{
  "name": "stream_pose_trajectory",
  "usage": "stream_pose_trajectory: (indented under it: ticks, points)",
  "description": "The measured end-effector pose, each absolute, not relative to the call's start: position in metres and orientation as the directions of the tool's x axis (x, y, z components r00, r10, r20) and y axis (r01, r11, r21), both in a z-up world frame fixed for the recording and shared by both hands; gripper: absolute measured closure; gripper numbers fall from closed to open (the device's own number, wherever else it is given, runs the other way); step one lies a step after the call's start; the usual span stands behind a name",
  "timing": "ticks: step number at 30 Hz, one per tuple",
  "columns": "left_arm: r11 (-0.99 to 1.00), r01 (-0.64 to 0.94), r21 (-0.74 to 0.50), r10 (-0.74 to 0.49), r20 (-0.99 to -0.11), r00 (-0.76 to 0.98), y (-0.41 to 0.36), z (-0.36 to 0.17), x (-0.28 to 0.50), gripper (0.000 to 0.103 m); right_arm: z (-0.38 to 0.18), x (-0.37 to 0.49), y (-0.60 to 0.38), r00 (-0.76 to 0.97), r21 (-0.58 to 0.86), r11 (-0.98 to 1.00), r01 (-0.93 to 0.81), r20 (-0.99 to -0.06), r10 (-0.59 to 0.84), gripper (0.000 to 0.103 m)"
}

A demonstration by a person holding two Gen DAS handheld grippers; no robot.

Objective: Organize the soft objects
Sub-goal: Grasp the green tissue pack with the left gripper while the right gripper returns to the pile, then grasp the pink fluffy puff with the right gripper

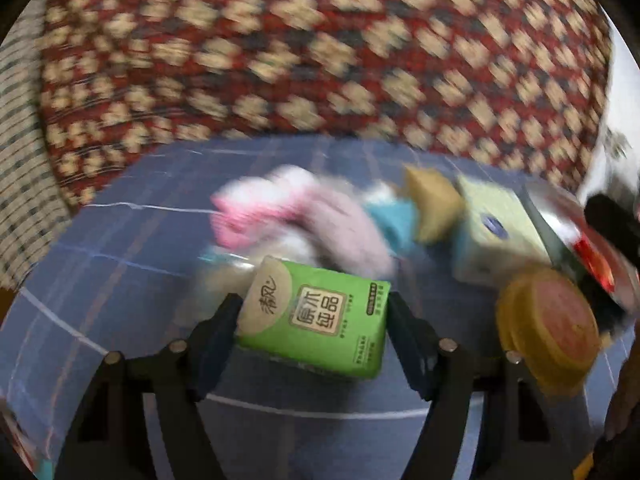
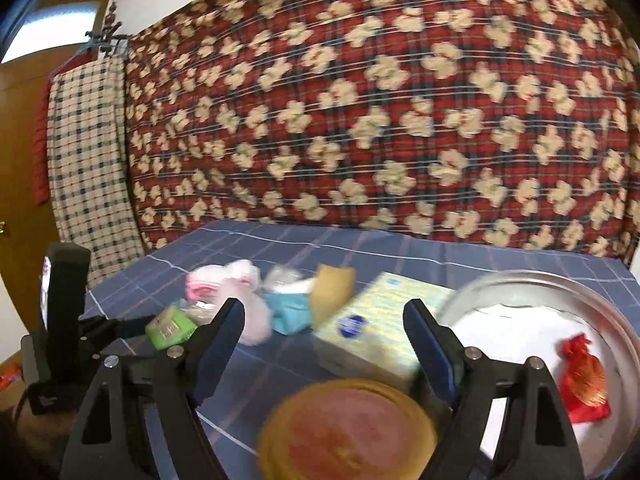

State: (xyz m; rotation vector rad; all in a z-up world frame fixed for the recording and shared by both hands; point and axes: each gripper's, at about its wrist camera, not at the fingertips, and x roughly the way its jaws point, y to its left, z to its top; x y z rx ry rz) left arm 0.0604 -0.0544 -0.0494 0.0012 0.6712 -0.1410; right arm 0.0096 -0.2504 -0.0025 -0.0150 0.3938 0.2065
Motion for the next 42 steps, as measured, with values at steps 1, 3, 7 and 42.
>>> stream_pose_trajectory:
  ticks: [1,3,7,42]
  points:
    - [0.995,0.092,-0.034,-0.094,-0.611,0.786,-0.045,-0.048,0.063,0.031,-0.001,0.016,-0.239,0.891,0.023,0.974,-0.225,-0.4,0.215,0.02]
    - [0.998,0.032,-0.046,-0.053,-0.613,0.789,-0.026,-0.047,0.069,0.031,0.0,0.027,-0.218,0.876,0.017,0.969,-0.245,-0.423,0.229,0.02]
    - [0.997,-0.056,-0.052,0.011,-0.624,0.781,-0.001,-0.049,0.081,0.031,-0.003,0.045,-0.183,0.853,0.012,0.965,-0.263,-0.464,0.238,0.02]
    - [0.979,-0.15,-0.136,0.037,-0.61,0.791,0.028,-0.057,0.089,0.031,-0.061,0.109,-0.13,0.794,-0.045,0.978,-0.205,-0.592,0.139,0.079]
